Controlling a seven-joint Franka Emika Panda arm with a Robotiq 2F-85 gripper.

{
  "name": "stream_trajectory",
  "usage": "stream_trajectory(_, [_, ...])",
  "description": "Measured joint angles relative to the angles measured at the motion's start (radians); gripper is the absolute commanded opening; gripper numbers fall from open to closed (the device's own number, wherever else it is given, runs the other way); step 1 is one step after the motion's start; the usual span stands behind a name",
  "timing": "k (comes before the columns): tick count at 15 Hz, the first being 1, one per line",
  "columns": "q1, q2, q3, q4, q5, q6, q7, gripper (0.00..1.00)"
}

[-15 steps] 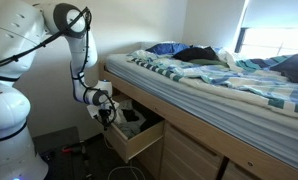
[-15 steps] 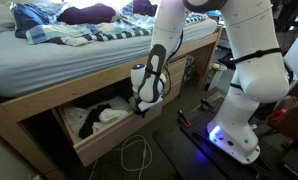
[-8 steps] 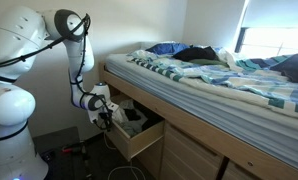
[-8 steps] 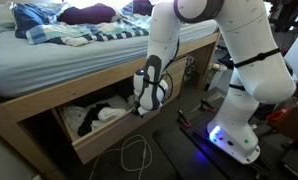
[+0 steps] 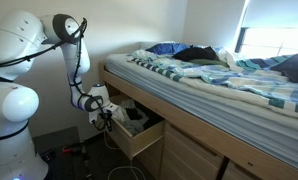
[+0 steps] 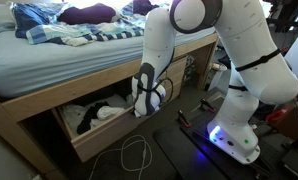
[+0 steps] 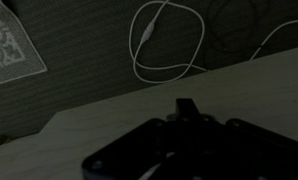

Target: Close the top left drawer

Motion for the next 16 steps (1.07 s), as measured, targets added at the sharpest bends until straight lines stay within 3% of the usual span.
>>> stream_trajectory(6, [0.058, 0.019, -0.057, 0.041, 0.036, 0.0, 0.0, 0.0])
stream_trajectory(16, [0.061, 0.091, -0.061, 0.17, 0.036, -0.01, 0.0, 0.0])
